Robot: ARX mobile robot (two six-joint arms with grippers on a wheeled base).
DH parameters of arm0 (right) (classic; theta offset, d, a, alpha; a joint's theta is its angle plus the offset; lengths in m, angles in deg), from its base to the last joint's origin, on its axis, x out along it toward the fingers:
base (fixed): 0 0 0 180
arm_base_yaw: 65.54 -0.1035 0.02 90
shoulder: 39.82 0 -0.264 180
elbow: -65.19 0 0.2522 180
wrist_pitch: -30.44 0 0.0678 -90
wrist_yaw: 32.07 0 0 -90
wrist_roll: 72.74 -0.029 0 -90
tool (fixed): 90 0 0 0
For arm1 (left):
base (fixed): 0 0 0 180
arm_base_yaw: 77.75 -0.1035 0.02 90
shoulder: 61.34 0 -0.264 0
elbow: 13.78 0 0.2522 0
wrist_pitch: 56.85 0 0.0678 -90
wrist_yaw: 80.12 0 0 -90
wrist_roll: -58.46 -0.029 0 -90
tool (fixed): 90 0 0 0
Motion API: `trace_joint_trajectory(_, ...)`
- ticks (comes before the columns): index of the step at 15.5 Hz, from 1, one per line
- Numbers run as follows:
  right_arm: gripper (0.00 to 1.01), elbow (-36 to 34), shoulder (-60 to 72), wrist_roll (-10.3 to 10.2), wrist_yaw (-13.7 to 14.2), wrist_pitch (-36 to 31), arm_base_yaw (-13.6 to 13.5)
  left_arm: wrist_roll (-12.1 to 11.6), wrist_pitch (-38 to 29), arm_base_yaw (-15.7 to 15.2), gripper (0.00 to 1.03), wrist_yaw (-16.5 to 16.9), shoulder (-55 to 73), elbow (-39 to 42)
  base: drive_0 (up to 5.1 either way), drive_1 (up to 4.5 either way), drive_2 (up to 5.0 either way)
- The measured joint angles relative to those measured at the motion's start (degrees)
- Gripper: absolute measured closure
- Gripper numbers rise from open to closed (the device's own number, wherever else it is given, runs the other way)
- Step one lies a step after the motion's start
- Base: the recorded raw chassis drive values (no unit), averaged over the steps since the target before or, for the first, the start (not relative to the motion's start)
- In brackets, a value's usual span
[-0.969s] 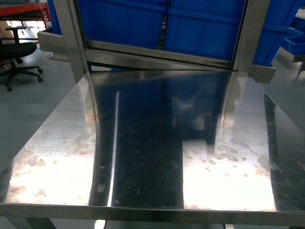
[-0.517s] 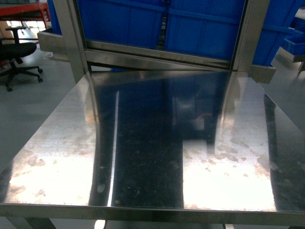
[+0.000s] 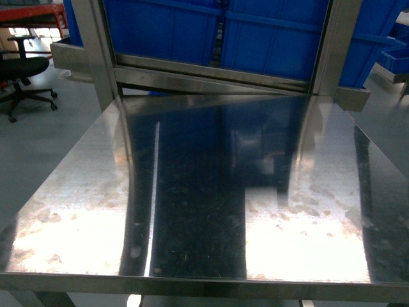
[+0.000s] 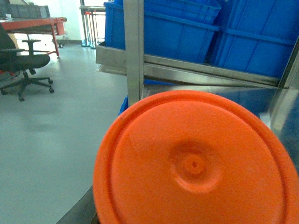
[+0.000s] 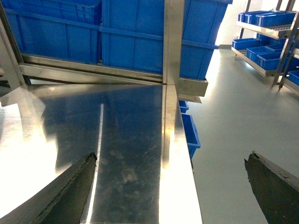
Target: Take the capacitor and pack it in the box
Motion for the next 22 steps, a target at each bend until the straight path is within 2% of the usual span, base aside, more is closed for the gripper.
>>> trace_joint_trajectory(22,0.03,0.00,0.00,0.00,-0.04,0.09,0.00,-0.11,-0.37,0.00,0.59,0.04,-0.02,0.00,0.0,0.00,0.0)
